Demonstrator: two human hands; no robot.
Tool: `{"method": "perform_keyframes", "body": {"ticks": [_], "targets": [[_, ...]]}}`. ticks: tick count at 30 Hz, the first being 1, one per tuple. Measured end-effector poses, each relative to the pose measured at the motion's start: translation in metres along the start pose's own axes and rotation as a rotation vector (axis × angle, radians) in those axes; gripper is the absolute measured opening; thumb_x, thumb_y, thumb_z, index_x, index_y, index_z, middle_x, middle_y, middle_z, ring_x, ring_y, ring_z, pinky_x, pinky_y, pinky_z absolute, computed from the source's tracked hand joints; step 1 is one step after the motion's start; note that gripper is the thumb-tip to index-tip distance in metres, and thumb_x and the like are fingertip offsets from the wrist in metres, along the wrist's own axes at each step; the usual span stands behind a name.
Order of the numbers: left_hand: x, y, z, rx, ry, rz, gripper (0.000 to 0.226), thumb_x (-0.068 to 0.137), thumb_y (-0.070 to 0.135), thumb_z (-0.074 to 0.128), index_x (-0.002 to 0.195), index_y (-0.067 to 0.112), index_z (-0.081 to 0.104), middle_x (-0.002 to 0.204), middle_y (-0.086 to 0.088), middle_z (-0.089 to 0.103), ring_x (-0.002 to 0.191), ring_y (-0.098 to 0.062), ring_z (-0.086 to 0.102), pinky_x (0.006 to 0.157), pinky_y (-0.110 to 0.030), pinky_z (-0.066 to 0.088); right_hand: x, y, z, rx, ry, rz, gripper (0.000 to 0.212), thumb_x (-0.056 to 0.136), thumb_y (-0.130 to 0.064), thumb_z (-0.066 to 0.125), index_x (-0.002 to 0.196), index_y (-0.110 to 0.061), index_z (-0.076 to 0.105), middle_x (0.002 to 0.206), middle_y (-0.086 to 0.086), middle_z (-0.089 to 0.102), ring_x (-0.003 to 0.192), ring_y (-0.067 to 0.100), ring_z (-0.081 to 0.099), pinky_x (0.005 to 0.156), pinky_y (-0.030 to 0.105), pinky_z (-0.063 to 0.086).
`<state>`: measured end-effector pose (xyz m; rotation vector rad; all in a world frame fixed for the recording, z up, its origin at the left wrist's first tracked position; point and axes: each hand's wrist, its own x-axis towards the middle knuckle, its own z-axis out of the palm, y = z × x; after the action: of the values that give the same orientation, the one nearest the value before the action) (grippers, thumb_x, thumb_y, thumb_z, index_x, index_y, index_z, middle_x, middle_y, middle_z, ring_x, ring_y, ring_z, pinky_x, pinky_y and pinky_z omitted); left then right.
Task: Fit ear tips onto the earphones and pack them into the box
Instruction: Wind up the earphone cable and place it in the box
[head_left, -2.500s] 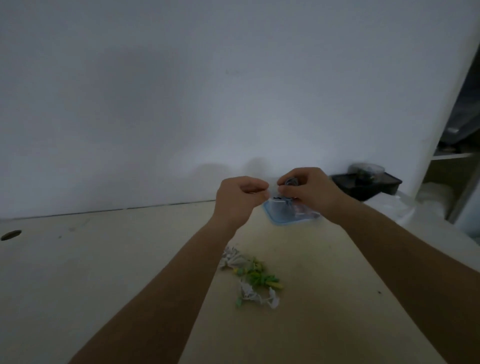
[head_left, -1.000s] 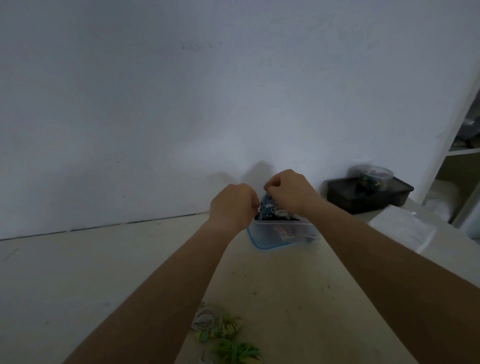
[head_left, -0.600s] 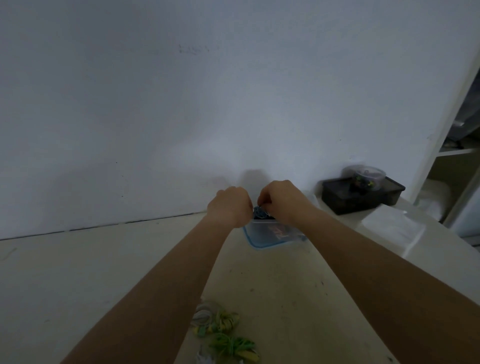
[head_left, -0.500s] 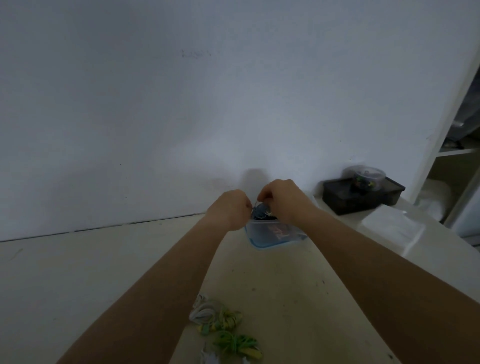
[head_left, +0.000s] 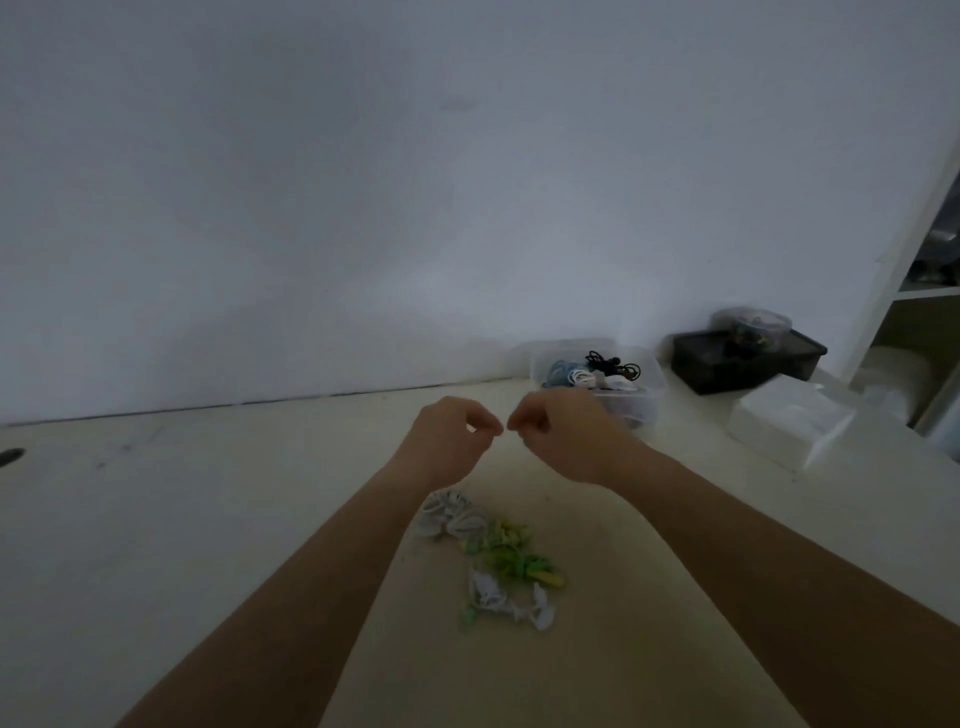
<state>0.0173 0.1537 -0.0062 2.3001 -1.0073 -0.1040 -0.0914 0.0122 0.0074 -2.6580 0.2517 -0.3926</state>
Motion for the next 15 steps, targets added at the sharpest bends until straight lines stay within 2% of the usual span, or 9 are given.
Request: {"method": "perform_keyframes", "body": {"ticks": [2, 4, 6, 9, 11, 13, 15], "targets": [[-0.02, -0.012, 0.0, 0.01, 0.014, -0.031, 0.023, 0.092, 0.016, 0.057, 0.1, 0.026, 0.076, 0.109, 0.008, 0.071, 0.09, -0.005, 0.059, 0.08, -0.018, 0.041, -0.011, -0.015, 0.017, 0.033, -0.108, 0.001, 0.024, 0.095, -0.025, 0.058, 0.114, -0.02, 0.072, 0.105, -0.002, 0.073, 0.085, 0.009, 0.065, 0.084, 0.025, 0.054], [-0.041, -0.025, -0.002, 0.0, 0.057, -0.067, 0.026, 0.091, 0.012, 0.056, 0.098, 0.026, 0.076, 0.11, 0.006, 0.071, 0.096, -0.005, 0.06, 0.083, -0.018, 0.041, -0.019, -0.029, 0.038, 0.047, -0.212, 0.042, 0.033, 0.093, -0.038, 0.061, 0.122, -0.024, 0.065, 0.111, -0.003, 0.07, 0.093, 0.011, 0.064, 0.084, 0.026, 0.052], [-0.056, -0.033, -0.004, -0.031, 0.103, -0.094, 0.028, 0.089, 0.008, 0.055, 0.097, 0.026, 0.075, 0.109, 0.006, 0.071, 0.097, -0.004, 0.058, 0.083, -0.016, 0.04, -0.023, -0.034, 0.053, 0.029, -0.264, 0.091, 0.042, 0.09, -0.042, 0.063, 0.129, -0.027, 0.059, 0.114, -0.004, 0.067, 0.096, 0.012, 0.062, 0.086, 0.029, 0.052], [-0.076, -0.045, -0.01, -0.061, 0.139, -0.112, 0.025, 0.088, 0.009, 0.058, 0.099, 0.023, 0.075, 0.106, 0.004, 0.071, 0.094, -0.005, 0.06, 0.084, -0.017, 0.042, -0.024, -0.045, 0.064, 0.027, -0.201, 0.091, 0.045, 0.083, -0.028, 0.072, 0.127, -0.027, 0.059, 0.113, -0.004, 0.066, 0.096, 0.013, 0.062, 0.087, 0.032, 0.054], [-0.088, -0.055, -0.016, -0.07, 0.162, -0.141, 0.023, 0.088, 0.01, 0.06, 0.1, 0.022, 0.075, 0.105, 0.004, 0.072, 0.094, -0.007, 0.062, 0.084, -0.018, 0.042, -0.023, -0.053, 0.067, 0.09, -0.184, 0.08, 0.045, 0.08, -0.019, 0.073, 0.122, -0.028, 0.061, 0.109, -0.005, 0.065, 0.092, 0.01, 0.061, 0.082, 0.027, 0.054], [-0.097, -0.065, -0.022, -0.082, 0.196, -0.168, 0.022, 0.087, 0.01, 0.062, 0.102, 0.021, 0.074, 0.105, 0.004, 0.071, 0.096, -0.009, 0.063, 0.086, -0.018, 0.042, -0.019, -0.057, 0.066, 0.13, -0.193, 0.073, 0.042, 0.079, -0.016, 0.075, 0.119, -0.027, 0.063, 0.102, -0.006, 0.064, 0.087, 0.007, 0.059, 0.074, 0.02, 0.05], [-0.102, -0.075, -0.027, -0.087, 0.222, -0.184, 0.023, 0.087, 0.013, 0.064, 0.106, 0.021, 0.072, 0.106, 0.004, 0.069, 0.096, -0.009, 0.062, 0.087, -0.019, 0.042, -0.015, -0.059, 0.064, 0.163, -0.192, 0.072, 0.039, 0.078, -0.018, 0.078, 0.114, -0.026, 0.067, 0.094, -0.009, 0.064, 0.083, 0.004, 0.059, 0.071, 0.018, 0.049]]}}
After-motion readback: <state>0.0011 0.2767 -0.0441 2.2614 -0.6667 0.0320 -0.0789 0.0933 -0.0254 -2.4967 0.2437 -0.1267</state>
